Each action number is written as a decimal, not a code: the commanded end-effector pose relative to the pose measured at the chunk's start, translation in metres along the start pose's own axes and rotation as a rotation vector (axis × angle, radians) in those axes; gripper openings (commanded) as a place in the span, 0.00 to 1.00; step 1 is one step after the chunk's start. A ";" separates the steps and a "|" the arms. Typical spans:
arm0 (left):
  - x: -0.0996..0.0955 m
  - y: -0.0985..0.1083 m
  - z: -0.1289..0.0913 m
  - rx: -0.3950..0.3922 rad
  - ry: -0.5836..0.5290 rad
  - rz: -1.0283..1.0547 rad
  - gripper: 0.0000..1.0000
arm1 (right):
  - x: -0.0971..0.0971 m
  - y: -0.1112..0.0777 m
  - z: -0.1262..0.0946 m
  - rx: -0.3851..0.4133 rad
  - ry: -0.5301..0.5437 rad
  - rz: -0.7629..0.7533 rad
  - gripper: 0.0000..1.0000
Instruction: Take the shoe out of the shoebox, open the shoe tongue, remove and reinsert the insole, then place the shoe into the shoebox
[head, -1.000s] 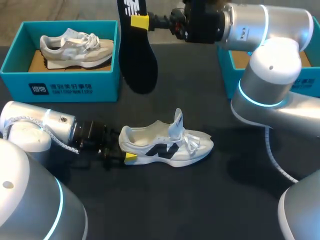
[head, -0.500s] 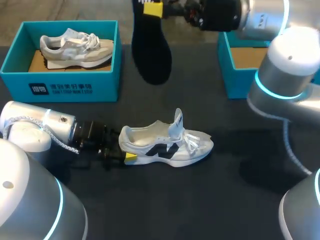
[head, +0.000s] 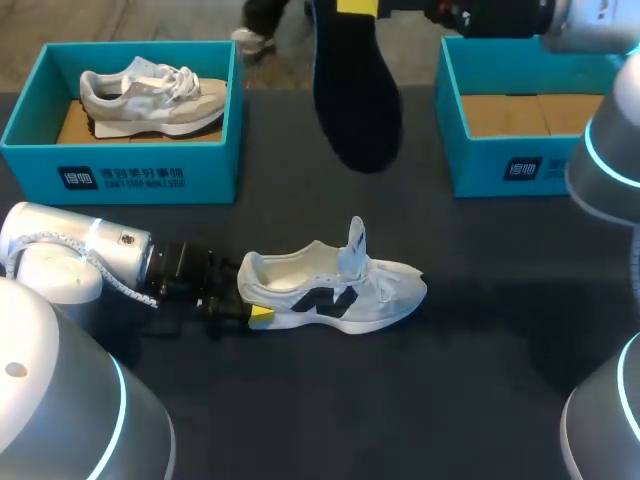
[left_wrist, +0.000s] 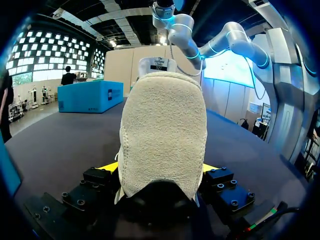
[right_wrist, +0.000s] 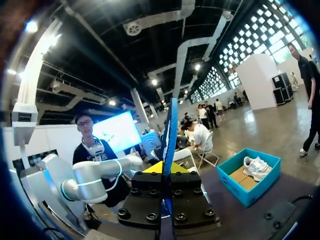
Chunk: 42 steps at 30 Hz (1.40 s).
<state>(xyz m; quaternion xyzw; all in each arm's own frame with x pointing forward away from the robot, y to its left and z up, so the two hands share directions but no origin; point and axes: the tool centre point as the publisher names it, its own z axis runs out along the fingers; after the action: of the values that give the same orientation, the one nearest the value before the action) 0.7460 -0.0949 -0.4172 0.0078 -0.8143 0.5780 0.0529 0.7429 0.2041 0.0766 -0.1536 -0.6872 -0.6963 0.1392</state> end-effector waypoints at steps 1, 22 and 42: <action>0.000 0.003 0.001 0.001 0.000 -0.001 0.00 | 0.020 -0.003 -0.010 0.026 -0.021 0.039 0.00; 0.000 0.003 0.001 0.001 0.000 -0.001 0.00 | 0.075 -0.039 -0.030 -0.012 -0.052 0.204 0.00; 0.000 0.003 0.001 0.001 0.000 -0.001 0.00 | 0.091 -0.057 -0.025 -0.028 -0.030 0.247 0.00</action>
<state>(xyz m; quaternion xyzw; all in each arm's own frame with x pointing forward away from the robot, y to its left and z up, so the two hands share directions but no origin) 0.7461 -0.0948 -0.4174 0.0079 -0.8143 0.5780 0.0529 0.6365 0.1776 0.0644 -0.2473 -0.6565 -0.6807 0.2110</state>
